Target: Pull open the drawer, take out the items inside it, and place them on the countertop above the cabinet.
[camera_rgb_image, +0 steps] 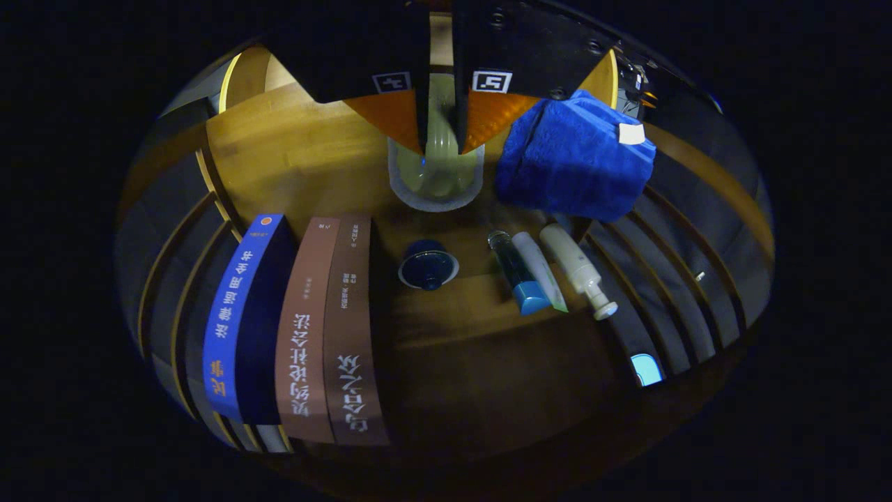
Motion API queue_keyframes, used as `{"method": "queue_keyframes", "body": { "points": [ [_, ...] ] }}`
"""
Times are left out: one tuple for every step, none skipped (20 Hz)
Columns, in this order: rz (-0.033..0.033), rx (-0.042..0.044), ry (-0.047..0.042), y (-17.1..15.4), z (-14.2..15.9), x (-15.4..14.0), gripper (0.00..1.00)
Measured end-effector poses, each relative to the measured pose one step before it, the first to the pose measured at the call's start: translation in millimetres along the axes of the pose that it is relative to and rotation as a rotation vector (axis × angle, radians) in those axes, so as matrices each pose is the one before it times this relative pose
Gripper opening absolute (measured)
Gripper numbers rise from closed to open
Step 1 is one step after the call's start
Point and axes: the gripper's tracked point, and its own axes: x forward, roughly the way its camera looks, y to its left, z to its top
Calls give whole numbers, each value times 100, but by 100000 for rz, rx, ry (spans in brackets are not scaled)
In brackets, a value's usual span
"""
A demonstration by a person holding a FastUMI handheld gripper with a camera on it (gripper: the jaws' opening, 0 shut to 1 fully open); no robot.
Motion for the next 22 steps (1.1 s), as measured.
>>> {"method": "queue_keyframes", "body": {
  "points": [
    [-705,246,822,-147,45,565,17],
    [-367,225,812,-148,-105,552,17],
    [-116,322,748,-124,-99,568,17],
    [595,660,-348,98,150,-103,20],
    [284,272,-393,76,11,348,21],
    [-348,17,-333,-89,251,-193,23],
    [-337,271,-44,-51,-103,184,26],
    [1175,381,-490,267,91,33,28],
    [-154,-116,-409,-237,138,-275,43],
    [-372,-175,-143,-166,82,-53,58],
    [567,-158,-402,121,-155,-196,73],
    [-404,-77,-375,-187,55,-4,88],
    [227,-284,-581,130,4,-127,87],
    [210,-162,-679,83,165,-167,94],
    [-321,-297,-907,-42,-19,-508,100],
    [205,-144,-1039,173,-8,-427,99],
    [165,-593,-1331,127,41,-477,99],
    [-268,-717,-1585,-48,9,-557,100],
    [-161,-628,-1859,78,21,-775,99],
    [-775,-472,-2081,-122,-152,-718,99],
    [-500,-417,-2516,-31,-149,-889,100],
    [-122,-103,-2525,118,-232,-908,100]
  ]
}}
